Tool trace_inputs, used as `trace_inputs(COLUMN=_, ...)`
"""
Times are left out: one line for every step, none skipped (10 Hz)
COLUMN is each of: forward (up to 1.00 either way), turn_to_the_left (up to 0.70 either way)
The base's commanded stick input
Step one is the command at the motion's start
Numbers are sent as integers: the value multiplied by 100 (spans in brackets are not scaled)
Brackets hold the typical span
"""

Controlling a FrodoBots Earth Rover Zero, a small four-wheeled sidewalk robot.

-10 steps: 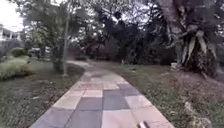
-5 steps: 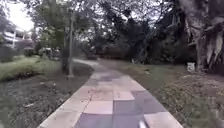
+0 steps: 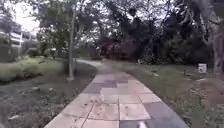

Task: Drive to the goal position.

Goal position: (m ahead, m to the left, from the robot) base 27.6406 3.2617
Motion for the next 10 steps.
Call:
trace_inputs(forward=100, turn_to_the_left=-38)
trace_inputs(forward=100, turn_to_the_left=0)
trace_inputs(forward=100, turn_to_the_left=0)
trace_inputs(forward=100, turn_to_the_left=-2)
trace_inputs(forward=100, turn_to_the_left=-4)
trace_inputs(forward=100, turn_to_the_left=-3)
trace_inputs(forward=100, turn_to_the_left=0)
trace_inputs(forward=100, turn_to_the_left=0)
trace_inputs(forward=100, turn_to_the_left=0)
trace_inputs(forward=100, turn_to_the_left=0)
